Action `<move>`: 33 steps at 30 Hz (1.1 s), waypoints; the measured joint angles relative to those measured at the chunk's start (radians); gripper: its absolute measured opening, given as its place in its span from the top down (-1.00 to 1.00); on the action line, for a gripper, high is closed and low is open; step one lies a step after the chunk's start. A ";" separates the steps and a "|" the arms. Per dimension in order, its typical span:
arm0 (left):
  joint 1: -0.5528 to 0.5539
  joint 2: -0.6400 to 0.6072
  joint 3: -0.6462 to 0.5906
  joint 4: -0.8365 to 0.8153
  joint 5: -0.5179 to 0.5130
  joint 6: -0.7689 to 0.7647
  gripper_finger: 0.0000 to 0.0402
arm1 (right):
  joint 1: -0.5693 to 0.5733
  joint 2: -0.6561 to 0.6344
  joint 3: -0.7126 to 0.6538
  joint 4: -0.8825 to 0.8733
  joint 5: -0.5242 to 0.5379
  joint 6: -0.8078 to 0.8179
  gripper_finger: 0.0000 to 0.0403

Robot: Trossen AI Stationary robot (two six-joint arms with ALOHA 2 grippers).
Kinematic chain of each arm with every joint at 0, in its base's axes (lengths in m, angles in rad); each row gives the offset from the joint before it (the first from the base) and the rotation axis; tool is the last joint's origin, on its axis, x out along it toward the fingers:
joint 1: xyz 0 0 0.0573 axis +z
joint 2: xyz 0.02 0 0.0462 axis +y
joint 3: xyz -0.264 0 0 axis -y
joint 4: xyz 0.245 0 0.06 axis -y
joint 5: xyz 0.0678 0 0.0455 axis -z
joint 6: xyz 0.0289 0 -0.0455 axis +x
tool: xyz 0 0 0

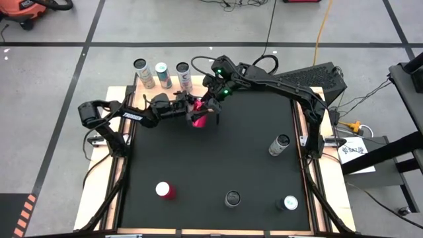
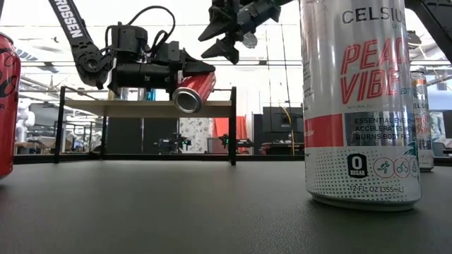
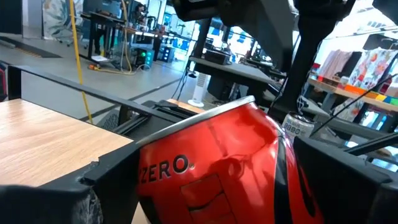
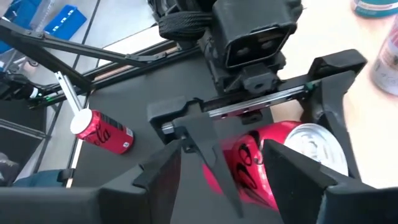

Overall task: Place canned beverage on shelf
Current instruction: Put the top red black soda can on the shelf

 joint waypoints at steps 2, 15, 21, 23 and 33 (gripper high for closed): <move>0.001 0.001 -0.001 0.012 0.001 -0.009 -0.87 | -0.001 0.000 0.000 0.007 0.001 0.000 -0.03; 0.008 -0.001 0.000 -0.029 0.043 0.054 -0.82 | -0.003 0.000 0.000 0.017 0.003 -0.003 -0.03; 0.007 0.000 -0.001 -0.017 0.065 0.069 -0.46 | -0.004 0.000 0.000 0.053 0.004 0.007 -0.03; 0.008 0.001 -0.002 -0.009 0.078 0.068 -0.43 | -0.004 0.000 0.000 0.053 0.004 0.007 -0.03; -0.026 0.001 -0.001 -0.005 0.075 0.088 -0.43 | -0.004 0.000 0.000 0.049 0.002 0.039 -0.03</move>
